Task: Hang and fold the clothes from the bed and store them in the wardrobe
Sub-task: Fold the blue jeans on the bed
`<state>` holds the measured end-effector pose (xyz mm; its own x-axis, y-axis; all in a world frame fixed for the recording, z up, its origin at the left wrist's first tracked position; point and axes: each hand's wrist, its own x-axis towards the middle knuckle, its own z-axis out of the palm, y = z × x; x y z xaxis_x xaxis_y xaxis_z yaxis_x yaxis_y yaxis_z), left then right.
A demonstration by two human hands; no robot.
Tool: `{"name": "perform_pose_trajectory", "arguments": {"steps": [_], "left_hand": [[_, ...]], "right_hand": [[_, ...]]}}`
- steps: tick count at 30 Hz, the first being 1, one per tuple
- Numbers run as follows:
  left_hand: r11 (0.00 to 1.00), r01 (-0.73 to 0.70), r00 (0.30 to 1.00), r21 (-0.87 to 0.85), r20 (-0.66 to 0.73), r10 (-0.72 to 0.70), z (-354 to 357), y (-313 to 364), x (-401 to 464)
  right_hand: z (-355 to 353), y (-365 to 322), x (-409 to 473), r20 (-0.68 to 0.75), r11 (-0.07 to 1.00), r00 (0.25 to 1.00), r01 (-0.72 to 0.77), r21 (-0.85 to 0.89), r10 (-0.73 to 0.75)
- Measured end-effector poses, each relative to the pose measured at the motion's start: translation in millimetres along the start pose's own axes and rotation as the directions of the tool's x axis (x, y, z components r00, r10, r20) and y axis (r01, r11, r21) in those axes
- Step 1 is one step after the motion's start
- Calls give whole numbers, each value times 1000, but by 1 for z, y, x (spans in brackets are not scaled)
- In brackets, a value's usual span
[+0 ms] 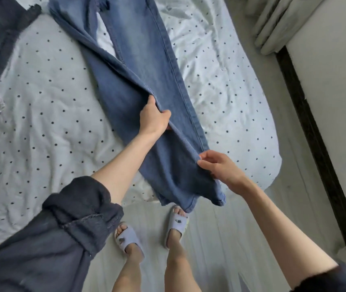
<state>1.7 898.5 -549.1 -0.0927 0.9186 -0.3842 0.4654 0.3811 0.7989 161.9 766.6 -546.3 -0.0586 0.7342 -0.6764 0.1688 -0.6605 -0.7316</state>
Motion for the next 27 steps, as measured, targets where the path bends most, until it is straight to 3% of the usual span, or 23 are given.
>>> {"name": "perform_pose_trajectory", "arguments": {"steps": [3, 10, 13, 15, 18, 23, 27], "left_hand": [[996, 87, 993, -5, 84, -86, 28, 1, 9], [984, 165, 968, 60, 182, -173, 46, -9, 32], [979, 94, 935, 178, 323, -149, 43, -18, 30], [979, 47, 931, 200, 345, -116, 33, -23, 31], [978, -7, 960, 208, 275, -52, 10, -28, 38], [994, 85, 996, 70, -23, -84, -55, -17, 86], [965, 159, 959, -210, -201, -202, -108, 4, 143]], "right_hand": [[-17, 10, 15, -18, 999, 999, -45, -3, 44], [-30, 22, 54, -109, 958, 993, -83, -274, 55], [-28, 25, 60, -146, 914, 987, -121, -386, 69], [-26, 18, 64, -185, 858, 980, -156, -490, 73], [-24, -3, 68, -239, 819, 971, -147, -556, 11], [0, -79, 106, -200, 791, 973, -29, -611, -118], [30, -143, 149, -121, 754, 963, 108, -648, -242]]}}
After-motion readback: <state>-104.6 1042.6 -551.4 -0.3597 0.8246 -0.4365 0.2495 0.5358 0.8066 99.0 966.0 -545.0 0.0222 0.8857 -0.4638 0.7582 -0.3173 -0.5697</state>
